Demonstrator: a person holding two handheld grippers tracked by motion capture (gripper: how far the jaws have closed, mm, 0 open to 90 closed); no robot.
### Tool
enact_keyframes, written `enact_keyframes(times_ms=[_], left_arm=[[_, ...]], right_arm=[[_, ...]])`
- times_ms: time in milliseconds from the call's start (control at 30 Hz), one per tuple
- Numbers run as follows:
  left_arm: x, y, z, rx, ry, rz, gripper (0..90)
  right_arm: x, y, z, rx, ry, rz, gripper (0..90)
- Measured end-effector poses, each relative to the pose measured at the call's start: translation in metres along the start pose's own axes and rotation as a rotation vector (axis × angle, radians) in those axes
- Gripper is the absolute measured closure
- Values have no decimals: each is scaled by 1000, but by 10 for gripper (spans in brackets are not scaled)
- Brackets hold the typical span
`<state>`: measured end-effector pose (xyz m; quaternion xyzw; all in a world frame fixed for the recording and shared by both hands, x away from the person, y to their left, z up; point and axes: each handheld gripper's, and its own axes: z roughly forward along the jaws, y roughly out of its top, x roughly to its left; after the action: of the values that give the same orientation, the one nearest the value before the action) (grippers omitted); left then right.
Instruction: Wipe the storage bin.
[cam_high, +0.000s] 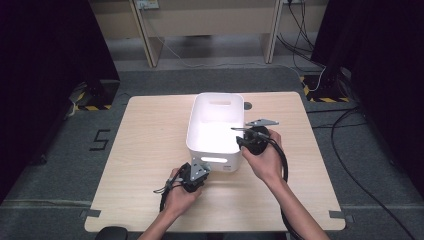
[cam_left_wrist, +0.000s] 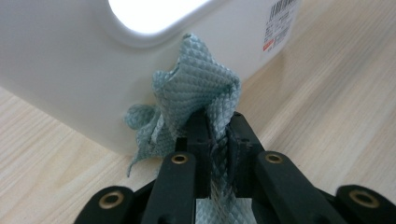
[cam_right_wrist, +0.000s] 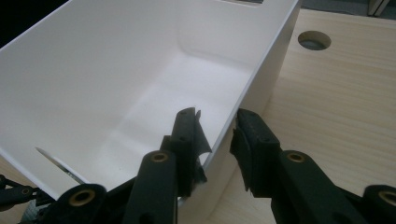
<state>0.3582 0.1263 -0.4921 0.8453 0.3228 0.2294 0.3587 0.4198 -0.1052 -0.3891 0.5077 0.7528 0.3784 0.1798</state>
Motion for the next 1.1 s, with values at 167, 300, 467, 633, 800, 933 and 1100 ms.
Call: enact_keyframes(times_ms=[167, 300, 467, 633, 800, 933, 1100], left_arm=[[0, 5, -5, -35, -8, -20, 819], [-1, 11, -11, -60, -6, -27, 819], [-1, 18, -18, -89, -3, -27, 819], [-1, 23, -23, -111, 0, -28, 819], [-1, 30, -31, -136, 9, -15, 819], [-1, 35, -35, -144, 13, -4, 819], [-3, 36, -38, -158, 14, -6, 819]], right_arm=[[-1, 0, 0, -1, 0, 4, 700], [-1, 0, 0, -3, -3, 5, 700], [0, 0, 0, -6, -3, 11, 700], [0, 0, 1, -8, -1, 19, 698], [0, 0, 1, -9, 0, 24, 697], [1, 0, 2, -10, -1, 26, 697], [0, 0, 2, -10, -2, 27, 696]])
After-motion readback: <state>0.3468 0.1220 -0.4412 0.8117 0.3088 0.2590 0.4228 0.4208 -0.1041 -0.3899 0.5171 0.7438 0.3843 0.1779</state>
